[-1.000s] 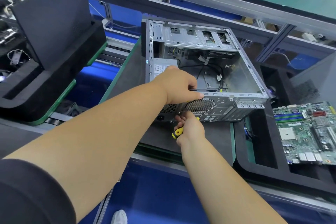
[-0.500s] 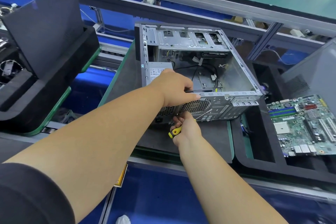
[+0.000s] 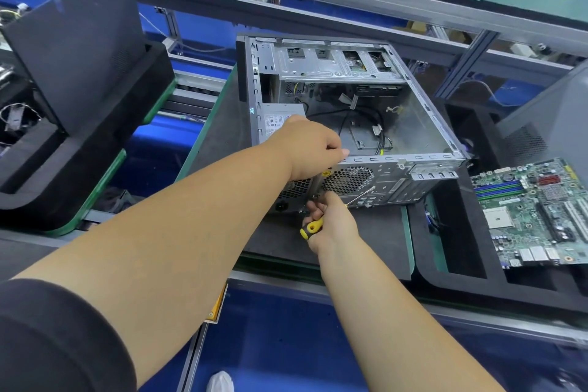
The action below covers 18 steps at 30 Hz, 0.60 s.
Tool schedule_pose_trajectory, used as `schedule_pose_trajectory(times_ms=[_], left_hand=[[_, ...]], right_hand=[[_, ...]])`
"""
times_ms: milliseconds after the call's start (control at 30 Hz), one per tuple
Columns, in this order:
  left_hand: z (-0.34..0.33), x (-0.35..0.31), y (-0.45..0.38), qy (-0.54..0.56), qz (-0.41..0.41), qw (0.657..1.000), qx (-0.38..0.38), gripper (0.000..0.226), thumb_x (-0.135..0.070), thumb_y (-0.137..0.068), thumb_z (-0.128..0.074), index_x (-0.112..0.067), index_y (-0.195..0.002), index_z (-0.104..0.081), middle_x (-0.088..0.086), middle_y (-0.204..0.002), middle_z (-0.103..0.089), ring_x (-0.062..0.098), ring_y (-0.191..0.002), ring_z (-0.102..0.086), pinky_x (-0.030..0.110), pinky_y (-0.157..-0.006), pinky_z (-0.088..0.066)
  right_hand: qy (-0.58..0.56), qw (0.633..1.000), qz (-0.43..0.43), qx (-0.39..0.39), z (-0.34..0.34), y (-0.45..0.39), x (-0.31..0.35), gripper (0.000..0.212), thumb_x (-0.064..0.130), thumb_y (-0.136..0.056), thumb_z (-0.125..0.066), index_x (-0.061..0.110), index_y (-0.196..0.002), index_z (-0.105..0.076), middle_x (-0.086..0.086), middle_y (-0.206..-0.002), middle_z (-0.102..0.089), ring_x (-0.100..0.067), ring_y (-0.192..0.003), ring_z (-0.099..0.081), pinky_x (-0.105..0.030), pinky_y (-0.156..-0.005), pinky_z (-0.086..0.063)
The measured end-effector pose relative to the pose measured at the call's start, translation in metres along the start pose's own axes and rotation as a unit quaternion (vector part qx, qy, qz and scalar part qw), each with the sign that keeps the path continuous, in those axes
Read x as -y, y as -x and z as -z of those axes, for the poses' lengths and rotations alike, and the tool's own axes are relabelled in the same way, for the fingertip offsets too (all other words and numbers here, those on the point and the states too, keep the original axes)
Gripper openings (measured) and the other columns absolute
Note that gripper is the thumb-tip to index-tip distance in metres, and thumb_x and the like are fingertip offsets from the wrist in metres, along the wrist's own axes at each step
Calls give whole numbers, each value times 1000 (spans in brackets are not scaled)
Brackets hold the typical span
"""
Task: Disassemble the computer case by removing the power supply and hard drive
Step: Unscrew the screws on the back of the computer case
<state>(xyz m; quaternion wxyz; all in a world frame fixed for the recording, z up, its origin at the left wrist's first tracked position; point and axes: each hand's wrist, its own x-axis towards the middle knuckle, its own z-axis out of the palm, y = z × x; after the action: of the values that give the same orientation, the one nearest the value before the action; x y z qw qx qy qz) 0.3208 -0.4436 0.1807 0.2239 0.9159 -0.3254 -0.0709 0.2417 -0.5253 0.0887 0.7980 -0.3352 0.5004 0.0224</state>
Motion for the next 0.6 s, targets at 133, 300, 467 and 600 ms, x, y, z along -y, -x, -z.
schedule_pose_trajectory(times_ms=[133,300,467,600], left_hand=[[2,-2,1,1,7,1000,3,42,-45,-101,-43,-26,-65,-51,-8,-64,-50,25,-99,-47,30,-92,-29],[2,-3,0,12,9,1000,2,42,-43,-101,-45,-24,-64,-51,-7,-61,-48,22,-89,-49,30,-89,-31],[0,-2,0,28,17,999,1,43,-41,-100,-47,-20,-62,-50,-6,-59,-45,19,-76,-46,29,-83,-31],[0,0,-4,68,28,997,6,37,-43,-97,-52,-19,-70,-60,-8,-60,-52,10,-70,-45,27,-78,-33]], right_hand=[[-25,999,-1,26,4,-1,-2,16,19,-93,-59,5,-86,-63,-10,-76,-66,-6,-32,-42,-18,-37,-38],[-29,998,-12,47,4,-3,0,17,19,-94,-60,4,-86,-65,-12,-79,-67,-6,-32,-43,-17,-36,-38],[-19,999,-8,32,7,-3,-3,15,19,-92,-64,6,-84,-66,-8,-69,-64,-5,-33,-44,-17,-35,-39],[-6,1000,9,20,19,0,0,16,17,-90,-61,8,-78,-65,-4,-63,-66,-6,-33,-43,-18,-37,-39]])
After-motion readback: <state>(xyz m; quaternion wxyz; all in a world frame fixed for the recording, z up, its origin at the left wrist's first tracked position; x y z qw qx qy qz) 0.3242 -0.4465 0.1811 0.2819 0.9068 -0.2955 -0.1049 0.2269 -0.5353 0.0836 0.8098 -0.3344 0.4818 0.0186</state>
